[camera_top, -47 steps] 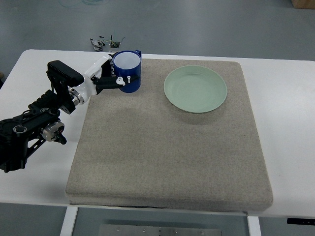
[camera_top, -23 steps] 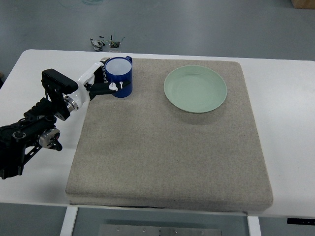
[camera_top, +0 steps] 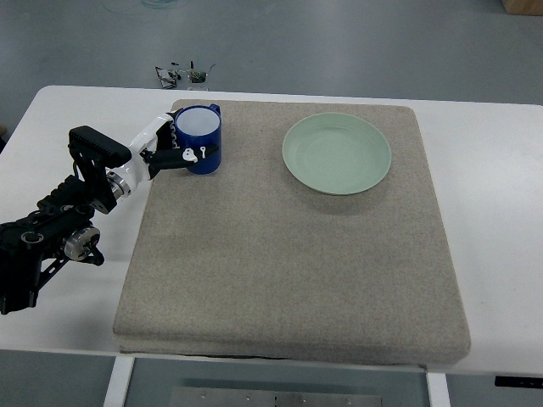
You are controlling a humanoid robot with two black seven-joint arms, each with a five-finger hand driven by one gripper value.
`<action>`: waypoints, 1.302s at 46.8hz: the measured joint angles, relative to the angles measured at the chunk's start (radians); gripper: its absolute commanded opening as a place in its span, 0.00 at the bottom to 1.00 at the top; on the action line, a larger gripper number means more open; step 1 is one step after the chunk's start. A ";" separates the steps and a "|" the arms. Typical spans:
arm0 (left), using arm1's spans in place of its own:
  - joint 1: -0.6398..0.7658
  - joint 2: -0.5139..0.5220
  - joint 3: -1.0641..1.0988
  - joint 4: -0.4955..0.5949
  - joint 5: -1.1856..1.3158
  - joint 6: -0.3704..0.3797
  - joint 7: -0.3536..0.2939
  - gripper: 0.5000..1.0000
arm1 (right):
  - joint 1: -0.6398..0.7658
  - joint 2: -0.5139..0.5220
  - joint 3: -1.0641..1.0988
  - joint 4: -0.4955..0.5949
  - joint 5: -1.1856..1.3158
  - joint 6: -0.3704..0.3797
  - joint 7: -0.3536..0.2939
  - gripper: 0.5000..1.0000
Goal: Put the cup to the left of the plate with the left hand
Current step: 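Lower the blue mug onto the pad beside the plate, then open the left hand fingers and release the blue mug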
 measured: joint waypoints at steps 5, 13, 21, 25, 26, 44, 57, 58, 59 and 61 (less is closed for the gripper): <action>0.003 0.000 -0.001 0.002 0.000 0.021 0.000 0.35 | 0.000 0.000 0.000 0.000 0.000 0.000 0.000 0.87; 0.003 -0.001 -0.001 0.012 0.000 0.028 0.000 0.47 | 0.000 0.000 0.000 0.000 0.000 0.000 0.000 0.87; 0.003 -0.001 -0.002 0.012 -0.001 0.029 0.000 0.52 | 0.000 0.000 0.000 0.000 0.000 0.000 0.000 0.87; 0.004 0.000 -0.003 0.012 -0.001 0.029 0.000 0.54 | 0.000 0.000 0.000 0.000 0.000 0.000 0.000 0.87; 0.004 0.000 -0.003 0.012 -0.001 0.029 0.000 0.54 | 0.000 0.000 0.000 0.000 0.000 0.000 0.000 0.87; 0.005 -0.001 -0.003 0.012 -0.018 0.029 0.000 0.85 | 0.000 0.000 0.000 0.000 0.000 0.000 0.000 0.87; 0.005 0.000 -0.003 0.012 -0.025 0.029 0.001 0.92 | 0.000 0.000 0.000 0.000 0.000 0.000 0.000 0.87; 0.005 0.000 -0.003 0.012 -0.026 0.029 0.001 0.92 | 0.000 0.000 0.000 0.000 0.000 0.000 0.000 0.87; 0.005 0.000 -0.003 0.012 -0.028 0.029 0.001 0.92 | 0.000 0.000 0.000 0.000 0.000 0.000 0.000 0.87; 0.005 0.000 -0.003 0.012 -0.030 0.029 0.001 0.92 | 0.000 0.000 0.000 0.000 0.000 0.000 0.000 0.87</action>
